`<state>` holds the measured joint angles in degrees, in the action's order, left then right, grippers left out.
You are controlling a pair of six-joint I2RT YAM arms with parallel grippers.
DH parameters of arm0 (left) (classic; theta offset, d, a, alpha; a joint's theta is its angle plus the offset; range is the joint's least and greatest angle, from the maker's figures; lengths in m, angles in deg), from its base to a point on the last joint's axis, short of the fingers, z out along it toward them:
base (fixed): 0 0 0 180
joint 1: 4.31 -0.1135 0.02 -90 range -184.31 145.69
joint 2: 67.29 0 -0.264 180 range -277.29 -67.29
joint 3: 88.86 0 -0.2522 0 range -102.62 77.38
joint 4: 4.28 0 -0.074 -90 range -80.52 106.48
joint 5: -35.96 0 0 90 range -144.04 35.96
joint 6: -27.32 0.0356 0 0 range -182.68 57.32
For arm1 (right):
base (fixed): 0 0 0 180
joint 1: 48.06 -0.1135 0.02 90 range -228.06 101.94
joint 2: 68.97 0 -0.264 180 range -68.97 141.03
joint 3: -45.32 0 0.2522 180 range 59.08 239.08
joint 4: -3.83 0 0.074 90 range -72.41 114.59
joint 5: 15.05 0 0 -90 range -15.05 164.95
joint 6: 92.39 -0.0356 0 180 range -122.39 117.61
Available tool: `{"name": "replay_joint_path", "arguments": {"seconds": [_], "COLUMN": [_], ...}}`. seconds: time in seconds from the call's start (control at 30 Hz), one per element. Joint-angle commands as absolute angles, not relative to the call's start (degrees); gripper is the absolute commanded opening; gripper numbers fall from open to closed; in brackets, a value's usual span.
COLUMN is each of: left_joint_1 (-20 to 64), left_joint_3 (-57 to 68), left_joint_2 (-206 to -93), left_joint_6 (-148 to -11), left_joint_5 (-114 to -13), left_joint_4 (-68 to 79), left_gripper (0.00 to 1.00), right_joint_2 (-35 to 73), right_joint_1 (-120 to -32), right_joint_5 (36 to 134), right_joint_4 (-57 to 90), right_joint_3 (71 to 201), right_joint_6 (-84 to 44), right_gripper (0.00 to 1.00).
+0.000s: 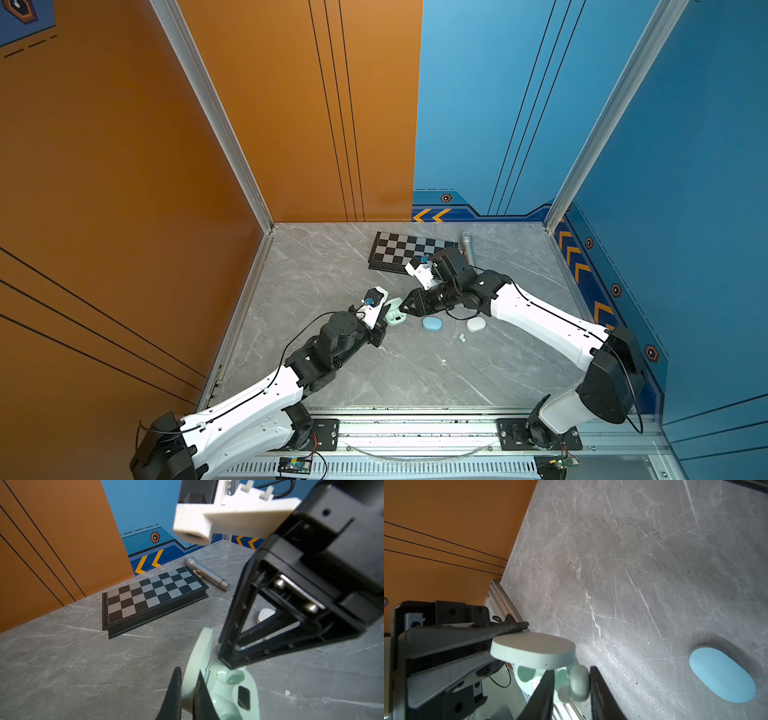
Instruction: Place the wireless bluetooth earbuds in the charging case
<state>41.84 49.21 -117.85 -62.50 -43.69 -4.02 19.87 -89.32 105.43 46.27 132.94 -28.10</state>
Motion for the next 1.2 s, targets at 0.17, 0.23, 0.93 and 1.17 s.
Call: {"name": "replay_joint_path", "arguments": {"seconds": [0.17,0.23,0.93,1.17], "left_joint_1": [42.03,41.92,41.72,41.44], "left_joint_3": [49.51,49.54,49.63,49.58], "left_joint_2": [-117.64,-117.57,-117.33,-117.21], "left_joint_6": [-62.85,-62.86,-63.11,-63.20], "left_joint_5": [-42.78,-42.74,-42.88,-42.94], "left_joint_4": [-5.63,-5.58,-5.56,-5.63], "left_gripper": [0.00,0.00,0.00,0.00], "right_joint_2": [19.01,18.86,18.22,18.08], "right_joint_1": [-90.13,-90.27,-90.35,-90.44], "right_joint_5": [106.47,106.33,105.78,106.07], "right_joint_4": [46.59,46.59,46.68,46.83], "right_joint_3": [134.49,134.58,135.19,134.74], "right_joint_6": [-27.96,-28.18,-28.49,-28.58], "right_gripper": [0.32,0.32,0.35,0.30]}}
